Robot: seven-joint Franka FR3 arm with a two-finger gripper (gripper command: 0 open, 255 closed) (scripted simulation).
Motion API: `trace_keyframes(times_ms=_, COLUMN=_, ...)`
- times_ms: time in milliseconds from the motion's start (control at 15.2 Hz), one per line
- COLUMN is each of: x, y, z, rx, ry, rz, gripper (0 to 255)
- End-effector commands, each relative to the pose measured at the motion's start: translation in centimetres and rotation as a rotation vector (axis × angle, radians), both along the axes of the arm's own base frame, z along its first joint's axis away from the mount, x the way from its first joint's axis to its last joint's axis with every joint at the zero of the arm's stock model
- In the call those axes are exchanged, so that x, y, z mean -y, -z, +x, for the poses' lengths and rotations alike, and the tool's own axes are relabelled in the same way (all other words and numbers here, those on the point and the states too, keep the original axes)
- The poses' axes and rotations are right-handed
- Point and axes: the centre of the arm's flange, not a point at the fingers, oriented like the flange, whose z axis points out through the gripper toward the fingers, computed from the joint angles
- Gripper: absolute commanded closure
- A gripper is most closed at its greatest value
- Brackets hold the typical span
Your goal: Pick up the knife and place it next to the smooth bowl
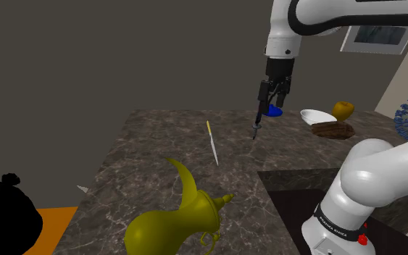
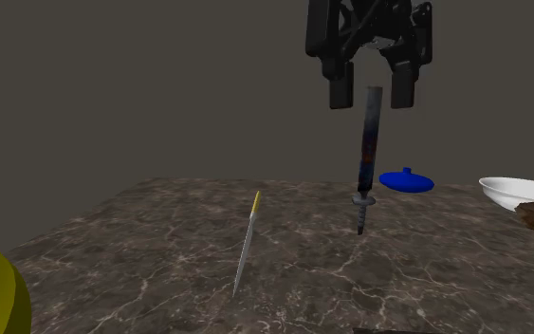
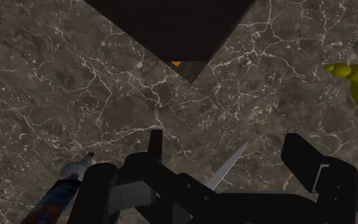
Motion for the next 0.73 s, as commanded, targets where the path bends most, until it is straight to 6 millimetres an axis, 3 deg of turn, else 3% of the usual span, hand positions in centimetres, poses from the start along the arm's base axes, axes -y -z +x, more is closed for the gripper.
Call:
trace_keyframes(times_ms=0, x=0.0, y=0.0, z=0.0, rx=0.000, ry=0.000, rz=0.000, gripper=0)
trace_keyframes(times_ms=660, x=-2.2, y=8.7, z=8.9, rx=0.044, ry=0.252, rz=-0.018, gripper=0)
